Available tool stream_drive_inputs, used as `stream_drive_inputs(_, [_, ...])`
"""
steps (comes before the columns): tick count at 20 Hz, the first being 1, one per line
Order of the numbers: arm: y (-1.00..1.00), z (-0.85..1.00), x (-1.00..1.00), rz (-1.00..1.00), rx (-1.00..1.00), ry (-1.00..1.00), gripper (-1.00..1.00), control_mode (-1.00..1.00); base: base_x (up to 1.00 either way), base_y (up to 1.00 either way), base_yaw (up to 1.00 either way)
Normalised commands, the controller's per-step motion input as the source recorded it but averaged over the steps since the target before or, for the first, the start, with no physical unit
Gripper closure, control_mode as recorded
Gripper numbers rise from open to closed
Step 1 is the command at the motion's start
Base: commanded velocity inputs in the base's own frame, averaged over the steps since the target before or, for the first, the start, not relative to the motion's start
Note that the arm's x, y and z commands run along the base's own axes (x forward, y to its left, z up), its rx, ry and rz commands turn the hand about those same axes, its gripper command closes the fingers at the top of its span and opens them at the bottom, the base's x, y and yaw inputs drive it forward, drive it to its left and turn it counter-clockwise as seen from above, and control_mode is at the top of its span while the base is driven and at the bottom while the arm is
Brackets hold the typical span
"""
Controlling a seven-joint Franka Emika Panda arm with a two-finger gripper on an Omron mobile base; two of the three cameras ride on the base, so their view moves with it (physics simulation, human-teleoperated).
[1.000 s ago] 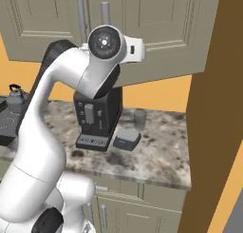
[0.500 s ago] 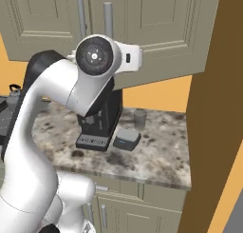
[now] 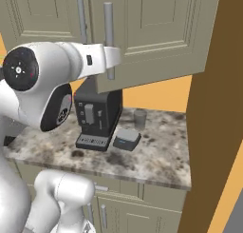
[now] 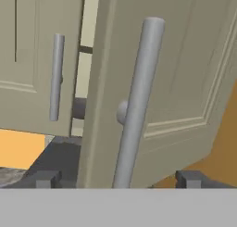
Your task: Pick the pan from the cabinet and place it on the stove. Then turn on the stove burner for the pan.
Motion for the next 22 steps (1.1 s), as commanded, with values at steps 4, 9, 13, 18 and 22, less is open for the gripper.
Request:
stream_drive_inputs(4, [0.91, 0.01, 0.07, -0.22, -0.34, 0.01, -1.00, -1.00, 0.00, 0.00, 0.00])
stream_drive_inputs(9, [0.77, 0.00, 0.33, -0.12, -0.31, 0.01, -1.00, -1.00, 0.00, 0.00, 0.00])
stream_drive_inputs(13, [0.59, -0.04, 0.57, -0.13, -0.23, 0.01, -1.00, -1.00, 0.00, 0.00, 0.00])
stream_drive_inputs(18, [0.10, -0.09, 0.76, -0.17, -0.15, 0.10, -1.00, -1.00, 0.00, 0.00, 0.00])
stream_drive_inputs(22, [-0.05, -0.07, 0.78, -0.18, -0.11, 0.14, -1.00, -1.00, 0.00, 0.00, 0.00])
